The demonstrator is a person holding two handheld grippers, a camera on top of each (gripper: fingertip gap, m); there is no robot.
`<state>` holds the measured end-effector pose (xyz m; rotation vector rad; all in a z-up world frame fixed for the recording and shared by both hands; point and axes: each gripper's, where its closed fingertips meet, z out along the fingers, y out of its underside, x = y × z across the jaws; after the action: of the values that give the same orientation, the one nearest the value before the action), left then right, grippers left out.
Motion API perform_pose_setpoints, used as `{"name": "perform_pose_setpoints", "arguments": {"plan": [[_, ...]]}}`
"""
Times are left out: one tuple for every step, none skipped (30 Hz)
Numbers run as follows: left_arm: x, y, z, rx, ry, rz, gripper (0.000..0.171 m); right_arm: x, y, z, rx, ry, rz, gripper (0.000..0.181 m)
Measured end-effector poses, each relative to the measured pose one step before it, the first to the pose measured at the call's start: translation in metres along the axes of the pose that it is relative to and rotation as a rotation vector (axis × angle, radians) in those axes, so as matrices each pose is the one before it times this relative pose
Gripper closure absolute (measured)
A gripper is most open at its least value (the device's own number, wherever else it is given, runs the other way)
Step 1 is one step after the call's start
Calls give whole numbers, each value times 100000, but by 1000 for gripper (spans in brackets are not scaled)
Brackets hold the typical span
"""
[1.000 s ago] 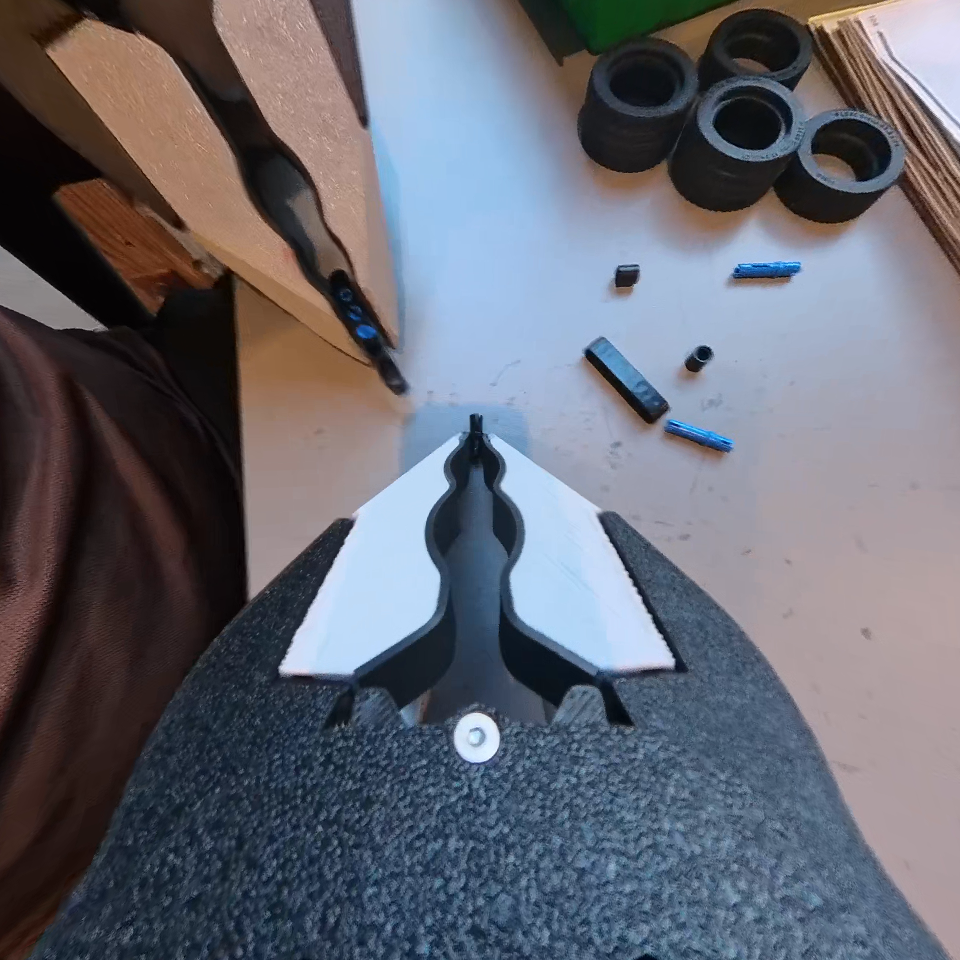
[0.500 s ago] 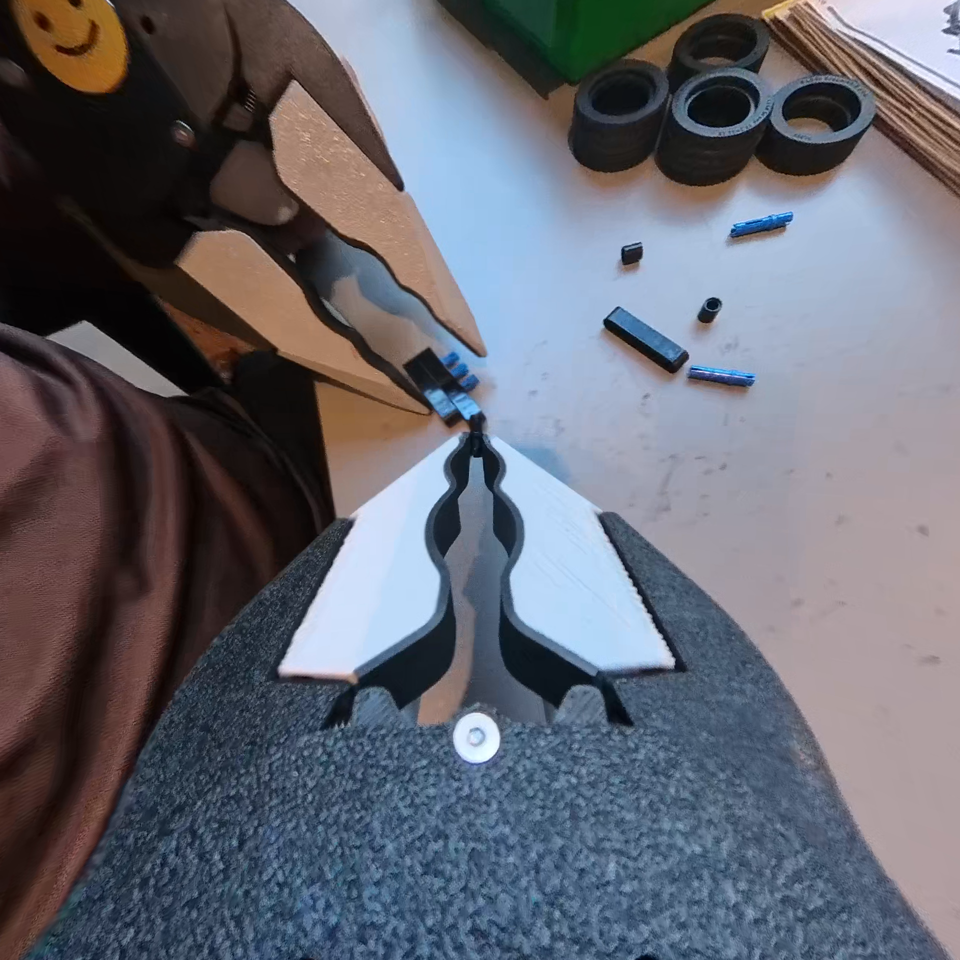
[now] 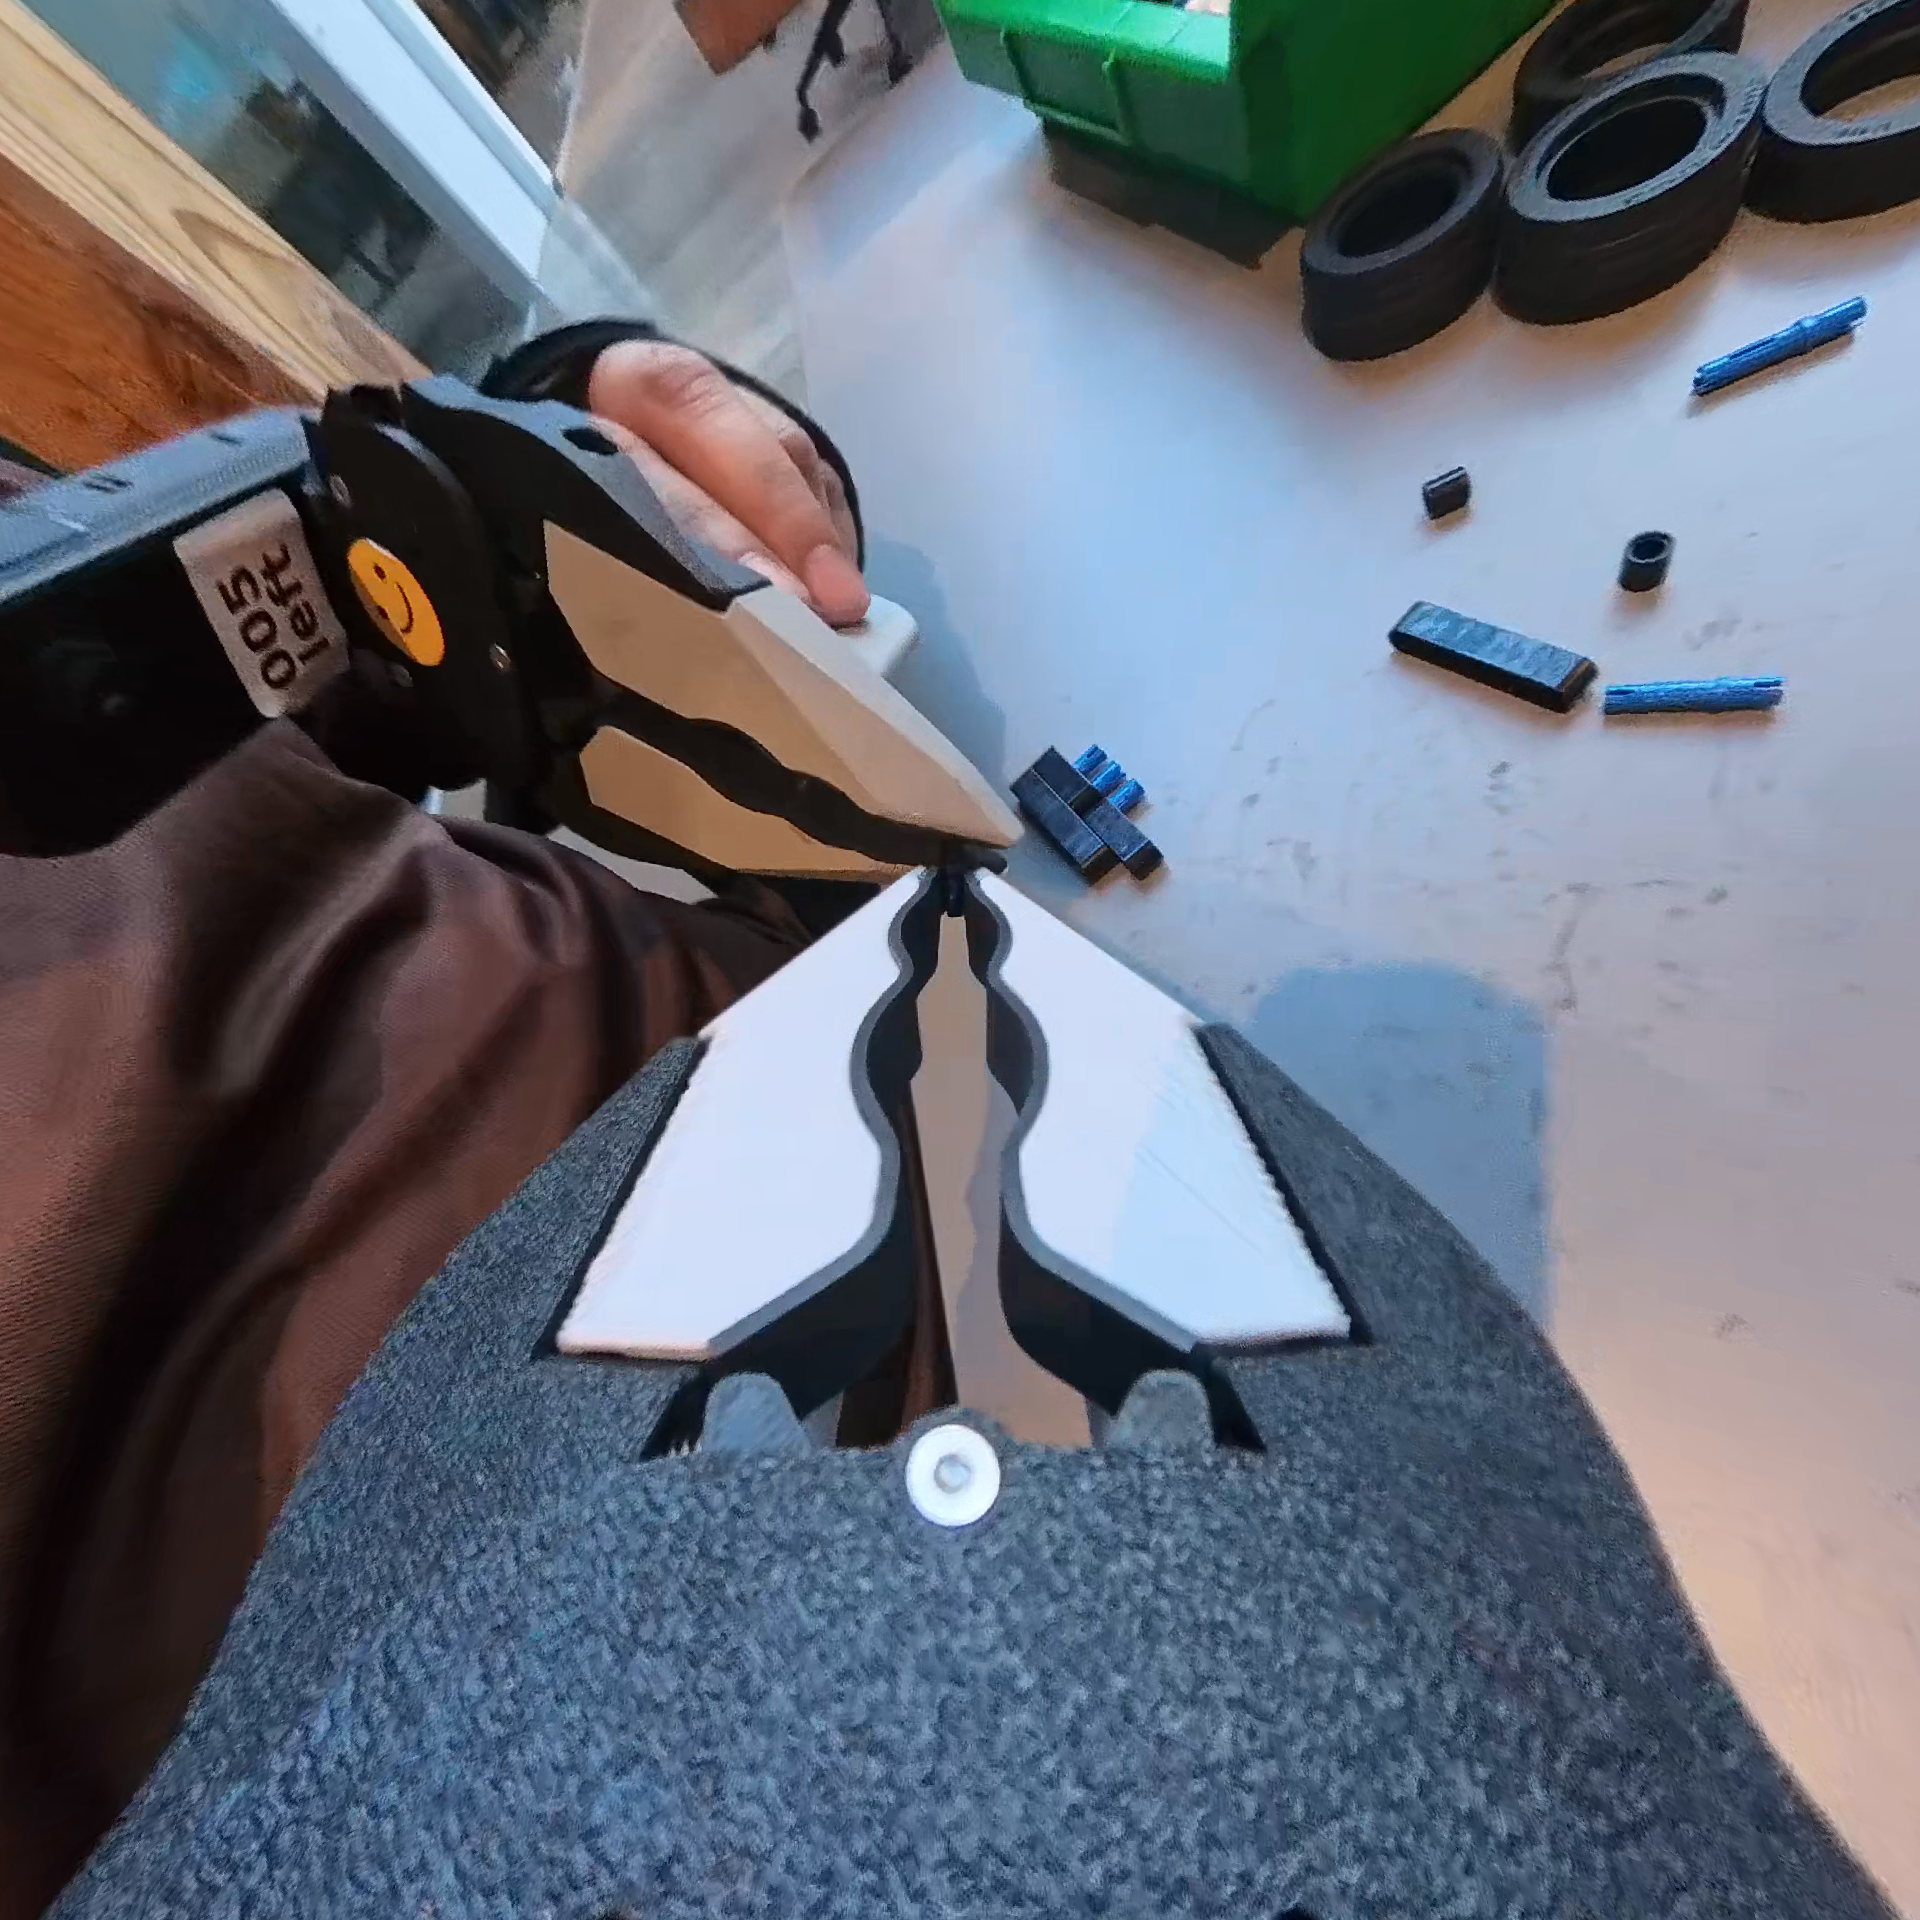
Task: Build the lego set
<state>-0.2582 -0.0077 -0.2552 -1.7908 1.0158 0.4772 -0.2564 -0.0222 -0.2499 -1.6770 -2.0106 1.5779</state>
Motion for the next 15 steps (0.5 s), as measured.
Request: {"name": "perform_pose_setpoints", "arguments": {"plan": [[-237,-73,18,193,-1412,-1395,168,17,-228,-144,1774,-818,1409,177],[-306,-84,-10,390,-1587,-2213,169,-1,-374,-169,2600,-1012,1794,177],[-425,-105,-33,467,-2007,-3490,169,-21,-564,-223,3886,-1098,1956,177],[-487,-183,-49,705,-1883,-4807,170,-30,-708,-240,4848,-886,1350,177],[-459,-263,-69,1030,-1327,-5309,170,-93,-724,-187,5333,-669,95,179],[-388,-293,-58,1250,-836,-4344,170,-131,-606,-132,4976,-258,-1271,180],[-345,-180,-39,701,-900,-3347,170,-96,-407,-61,3742,562,-1923,180],[-161,-89,1,286,-428,-2453,170,-58,-225,-25,2322,1102,-1939,180],[-82,4,36,87,-639,-1434,170,-42,-112,19,1086,1262,-1795,179],[-93,49,14,3,-1269,-507,170,-10,-43,33,127,1302,-1617,177],[-76,66,20,-80,-1165,33,170,-5,7,66,-442,1078,-1137,175],[-16,46,13,-15,-494,62,170,13,-2,36,-459,938,-703,174],[-41,-44,-19,505,-302,149,170,29,-25,3,26,797,-707,174],[-102,-32,-39,384,-531,-22,170,-4,-32,13,253,357,-505,174],[6,2,-8,2,187,-212,170,-15,0,14,42,12,12,173]]}}
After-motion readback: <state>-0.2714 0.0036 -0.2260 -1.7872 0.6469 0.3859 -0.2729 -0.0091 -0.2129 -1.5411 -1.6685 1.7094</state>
